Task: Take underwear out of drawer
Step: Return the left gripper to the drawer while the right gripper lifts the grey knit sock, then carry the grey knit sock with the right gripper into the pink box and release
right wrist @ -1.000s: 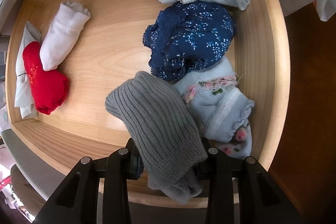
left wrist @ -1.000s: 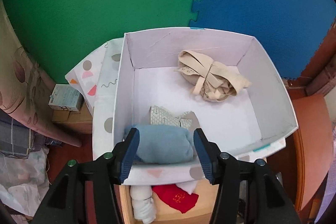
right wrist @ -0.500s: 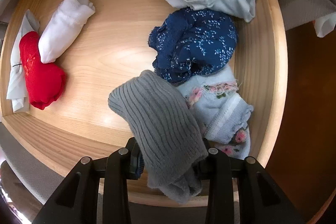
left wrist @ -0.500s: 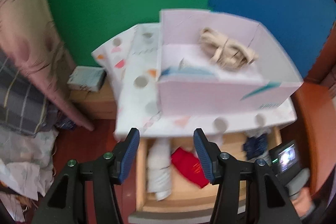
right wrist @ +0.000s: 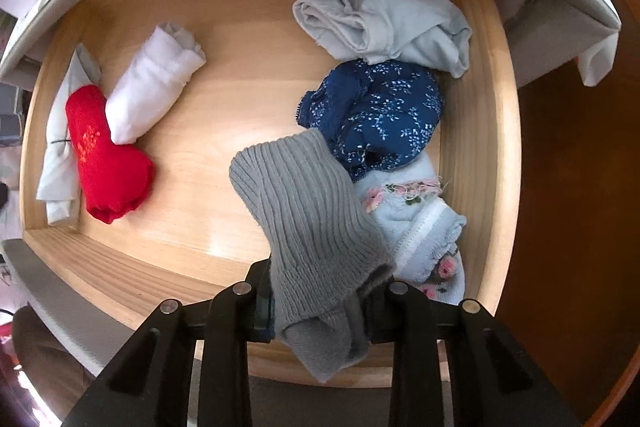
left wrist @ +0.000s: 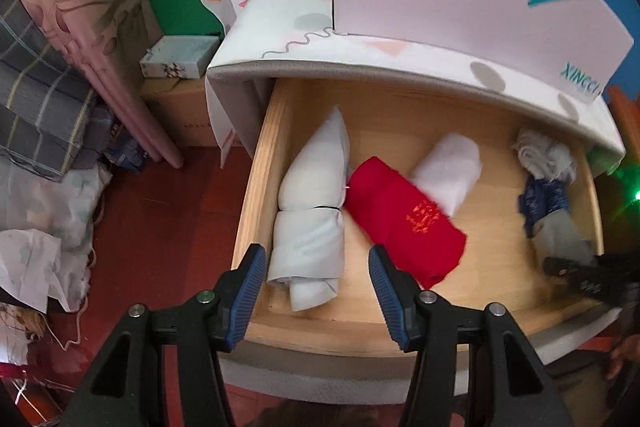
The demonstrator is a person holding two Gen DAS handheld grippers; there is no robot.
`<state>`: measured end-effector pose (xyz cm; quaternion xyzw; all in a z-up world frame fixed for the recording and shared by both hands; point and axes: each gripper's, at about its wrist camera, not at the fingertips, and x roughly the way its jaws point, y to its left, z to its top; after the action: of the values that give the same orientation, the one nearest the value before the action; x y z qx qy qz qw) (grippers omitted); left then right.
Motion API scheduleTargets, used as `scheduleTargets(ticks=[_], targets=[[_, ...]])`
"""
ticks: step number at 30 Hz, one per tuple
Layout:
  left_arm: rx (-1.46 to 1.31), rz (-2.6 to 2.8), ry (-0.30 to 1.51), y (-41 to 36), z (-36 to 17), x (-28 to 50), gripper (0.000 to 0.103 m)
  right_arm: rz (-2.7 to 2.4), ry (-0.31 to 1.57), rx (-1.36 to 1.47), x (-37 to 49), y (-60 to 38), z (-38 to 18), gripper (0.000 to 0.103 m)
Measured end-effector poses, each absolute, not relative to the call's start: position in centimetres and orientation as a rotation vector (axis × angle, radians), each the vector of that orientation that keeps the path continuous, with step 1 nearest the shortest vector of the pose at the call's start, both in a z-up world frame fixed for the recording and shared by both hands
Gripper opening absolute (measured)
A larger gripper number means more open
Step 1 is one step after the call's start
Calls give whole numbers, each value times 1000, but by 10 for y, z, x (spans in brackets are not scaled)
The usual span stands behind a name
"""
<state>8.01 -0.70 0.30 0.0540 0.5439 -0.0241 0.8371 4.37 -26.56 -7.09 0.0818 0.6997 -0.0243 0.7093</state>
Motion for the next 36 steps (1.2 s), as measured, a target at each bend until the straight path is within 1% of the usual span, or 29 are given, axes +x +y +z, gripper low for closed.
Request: scheduleTargets(ticks=[5, 11, 17, 19, 26, 31, 36], targets=[[111, -41, 1110, -5, 0, 76, 55, -55, 1544, 203, 47, -261, -67, 26], [79, -33, 1132, 0, -5, 79, 55, -39, 1514, 186, 54, -249, -46, 26], [67, -24, 1113, 2, -3, 77, 55, 1, 1453, 184, 55, -244, 2, 26], [60, -26, 1115, 4, -3, 77, 55, 15, 1425, 175, 60, -260, 17, 26], [-1, -19, 1116, 14, -3, 77, 55, 53, 1307, 117, 67, -268, 103, 26], [-12, -12, 1109, 17, -2, 76, 55, 60, 1229, 90, 94, -267, 152, 26], [-14, -13, 1109, 17, -2, 76, 55, 39, 1164, 89, 136, -271, 186, 26]])
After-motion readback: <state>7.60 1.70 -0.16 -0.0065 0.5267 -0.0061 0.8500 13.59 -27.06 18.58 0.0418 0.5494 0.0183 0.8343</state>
